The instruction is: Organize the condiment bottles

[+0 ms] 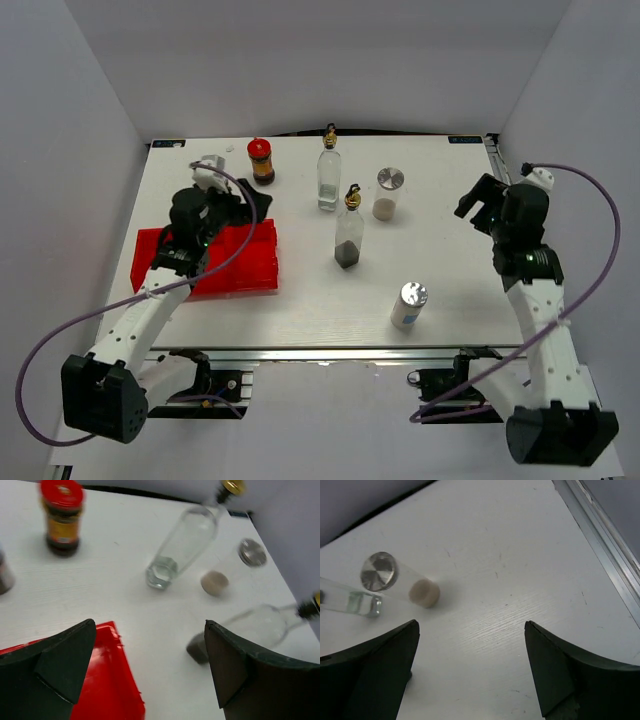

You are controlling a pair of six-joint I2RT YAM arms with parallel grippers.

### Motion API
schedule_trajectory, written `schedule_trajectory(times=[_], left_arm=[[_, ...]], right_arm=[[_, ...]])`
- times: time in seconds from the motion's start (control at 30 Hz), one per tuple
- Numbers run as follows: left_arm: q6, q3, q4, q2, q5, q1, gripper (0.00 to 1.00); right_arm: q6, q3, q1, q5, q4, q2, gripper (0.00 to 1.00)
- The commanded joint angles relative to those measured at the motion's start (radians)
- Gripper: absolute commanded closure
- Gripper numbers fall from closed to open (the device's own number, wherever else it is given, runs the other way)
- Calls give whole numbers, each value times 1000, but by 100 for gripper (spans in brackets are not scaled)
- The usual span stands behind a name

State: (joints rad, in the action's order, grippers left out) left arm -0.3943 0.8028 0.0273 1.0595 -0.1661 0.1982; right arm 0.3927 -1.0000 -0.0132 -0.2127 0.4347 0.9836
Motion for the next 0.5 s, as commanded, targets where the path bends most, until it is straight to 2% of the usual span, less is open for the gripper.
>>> schedule_trajectory(times=[0.0, 0.07, 0.17, 0.27, 0.47], left_arm=[[133, 38, 8, 3, -48, 117, 2], [178, 16, 55, -9, -70, 164, 2], [248, -17, 99, -23, -70, 282, 2], [331, 36, 51, 26, -41, 438, 2], [465, 125, 16, 175, 107, 615, 2]], right_arm=[[0, 95, 2, 85, -203, -127, 11], [-8, 174, 1, 131, -261, -221, 11], [-18, 193, 1, 133, -284, -283, 11], [-32, 143, 2, 150, -188, -269, 11], [-51, 116, 2, 203, -151, -224, 11]])
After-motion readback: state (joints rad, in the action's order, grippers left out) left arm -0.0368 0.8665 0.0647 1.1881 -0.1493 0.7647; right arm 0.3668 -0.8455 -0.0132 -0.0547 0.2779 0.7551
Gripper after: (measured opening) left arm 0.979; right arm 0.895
